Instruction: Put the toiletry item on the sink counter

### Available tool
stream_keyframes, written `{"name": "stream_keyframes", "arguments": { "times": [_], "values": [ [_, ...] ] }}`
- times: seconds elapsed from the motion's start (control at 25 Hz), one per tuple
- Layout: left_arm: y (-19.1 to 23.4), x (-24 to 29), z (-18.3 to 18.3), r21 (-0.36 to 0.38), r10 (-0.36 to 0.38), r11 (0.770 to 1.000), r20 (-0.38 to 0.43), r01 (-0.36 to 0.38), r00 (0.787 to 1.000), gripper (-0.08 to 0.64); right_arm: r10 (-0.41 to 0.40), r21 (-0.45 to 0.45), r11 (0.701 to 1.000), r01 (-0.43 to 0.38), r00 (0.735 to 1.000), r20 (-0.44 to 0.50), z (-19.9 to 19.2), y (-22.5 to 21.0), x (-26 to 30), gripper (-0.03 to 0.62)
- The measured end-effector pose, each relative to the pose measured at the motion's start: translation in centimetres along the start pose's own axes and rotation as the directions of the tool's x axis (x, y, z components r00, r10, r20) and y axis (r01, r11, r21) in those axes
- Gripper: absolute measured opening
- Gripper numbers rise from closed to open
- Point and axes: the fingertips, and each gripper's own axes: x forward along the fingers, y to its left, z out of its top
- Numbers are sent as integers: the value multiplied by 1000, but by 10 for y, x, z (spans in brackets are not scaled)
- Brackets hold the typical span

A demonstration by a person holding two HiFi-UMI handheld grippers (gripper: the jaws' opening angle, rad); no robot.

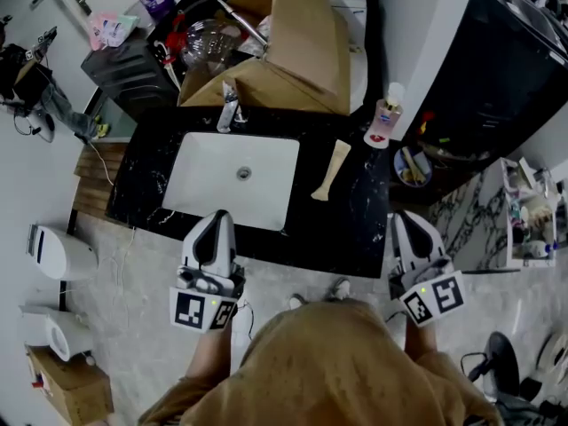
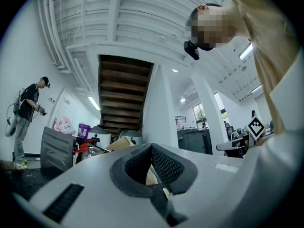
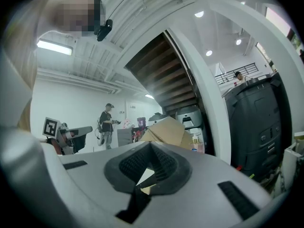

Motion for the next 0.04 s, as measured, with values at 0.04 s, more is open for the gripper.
{"name": "stream_keyframes", "arguments": {
  "times": [0.04],
  "values": [
    [-2, 3, 0, 3, 0, 1000, 2, 0, 1000, 3, 3, -1, 1000, -3, 1000, 2, 1, -3, 1, 3]
  ]
}}
